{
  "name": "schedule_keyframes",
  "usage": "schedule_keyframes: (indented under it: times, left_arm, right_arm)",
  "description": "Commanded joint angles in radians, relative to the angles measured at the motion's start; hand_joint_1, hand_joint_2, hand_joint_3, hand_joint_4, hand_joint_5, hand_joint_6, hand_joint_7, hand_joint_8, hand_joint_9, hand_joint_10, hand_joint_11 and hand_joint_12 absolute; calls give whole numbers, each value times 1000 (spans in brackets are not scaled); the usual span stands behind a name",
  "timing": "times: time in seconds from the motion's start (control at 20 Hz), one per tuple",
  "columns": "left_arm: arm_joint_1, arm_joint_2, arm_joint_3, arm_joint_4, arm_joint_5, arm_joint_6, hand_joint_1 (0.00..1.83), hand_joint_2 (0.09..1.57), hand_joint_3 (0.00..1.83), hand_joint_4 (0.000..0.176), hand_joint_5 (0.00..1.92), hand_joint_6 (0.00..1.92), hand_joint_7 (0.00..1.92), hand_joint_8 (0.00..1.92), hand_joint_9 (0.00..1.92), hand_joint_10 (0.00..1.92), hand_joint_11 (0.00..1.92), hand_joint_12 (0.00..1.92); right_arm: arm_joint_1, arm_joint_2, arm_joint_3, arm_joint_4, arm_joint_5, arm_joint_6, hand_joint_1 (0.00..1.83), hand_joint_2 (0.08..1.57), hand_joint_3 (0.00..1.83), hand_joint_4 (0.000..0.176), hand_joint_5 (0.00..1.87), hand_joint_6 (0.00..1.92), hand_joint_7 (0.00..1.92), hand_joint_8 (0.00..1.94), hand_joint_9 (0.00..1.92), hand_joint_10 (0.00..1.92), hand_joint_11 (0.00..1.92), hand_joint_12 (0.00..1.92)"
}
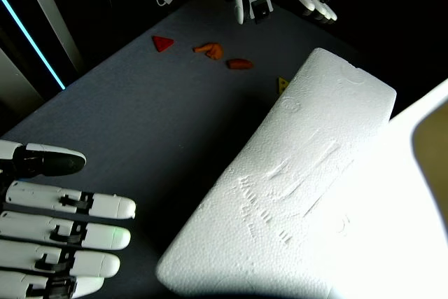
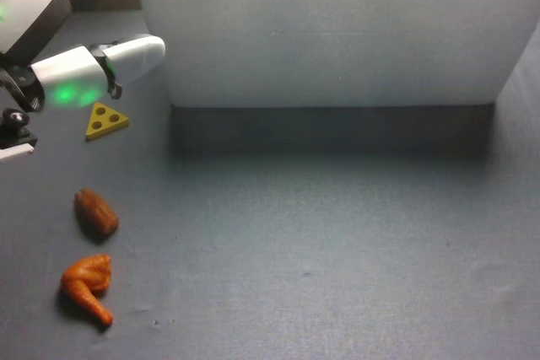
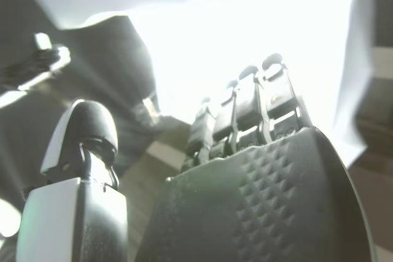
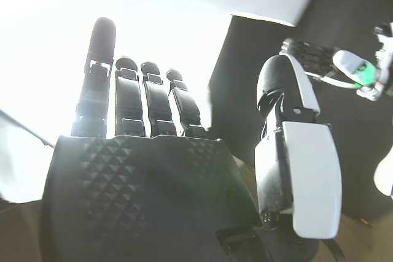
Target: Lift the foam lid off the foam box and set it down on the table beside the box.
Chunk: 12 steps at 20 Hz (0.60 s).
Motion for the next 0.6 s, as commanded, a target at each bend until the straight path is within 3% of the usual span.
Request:
schedule_keyframes:
  times: [0.0,0.05,0.1,0.15,0.2,0.25,0.3,0.35,0.4,0.45,0.55]
  left_arm:
    - [-16,1,10,-22,-116,-3,485,1185,0,59,0,0,0,0,0,0,15,11]
    - [-21,-2,16,-31,-111,-1,461,1175,0,73,0,0,0,0,0,0,2,6]
    - [-25,-8,27,-47,-100,4,457,1155,0,100,0,0,0,0,0,0,9,11]
    - [-28,-12,34,-58,-94,6,476,1079,93,100,0,0,0,0,0,0,1,555]
    - [-34,-21,46,-75,-90,6,500,1106,7,101,0,0,0,0,0,0,0,1060]
    - [-40,-29,58,-90,-81,6,475,1070,4,111,0,0,0,0,0,0,0,1350]
    - [-46,-36,69,-100,-74,6,476,1053,0,88,0,0,0,0,0,0,0,1412]
    - [-52,-43,79,-113,-66,6,466,1034,0,91,0,0,0,0,0,0,0,1426]
    - [-57,-50,90,-128,-60,6,495,1023,0,79,0,0,0,0,0,0,0,1541]
    - [-59,-53,96,-140,-56,5,511,1018,0,67,0,0,0,0,0,0,0,1646]
    - [-63,-63,112,-167,-49,4,563,1030,0,55,0,0,0,0,0,0,0,1895]
  right_arm:
    - [17,5,11,4,117,-4,412,1198,0,27,0,0,0,0,0,0,0,1673]
    - [31,0,18,9,107,-11,445,1207,2,45,0,0,0,0,0,0,0,1871]
    - [53,-6,27,14,91,-22,436,1214,4,53,0,0,0,0,0,0,0,1911]
    - [68,-12,35,16,77,-31,477,1210,2,48,0,0,0,0,0,0,0,1919]
    - [90,-20,46,20,51,-47,503,1212,2,37,0,0,0,0,0,0,0,1921]
    - [111,-28,55,27,27,-61,524,1193,0,40,0,0,0,0,0,0,0,1921]
    - [120,-34,64,34,12,-68,522,1180,0,61,0,0,0,0,0,0,0,1921]
    - [124,-44,77,45,0,-69,517,1174,0,63,0,0,0,0,0,0,0,1919]
    - [130,-53,90,59,-11,-69,524,1167,0,46,0,0,0,0,3,2,0,1878]
    - [132,-60,100,71,-15,-69,574,1149,0,48,0,0,0,0,0,0,0,1912]
    - [140,-70,117,98,-20,-69,624,1126,0,71,0,0,0,0,0,0,0,1921]
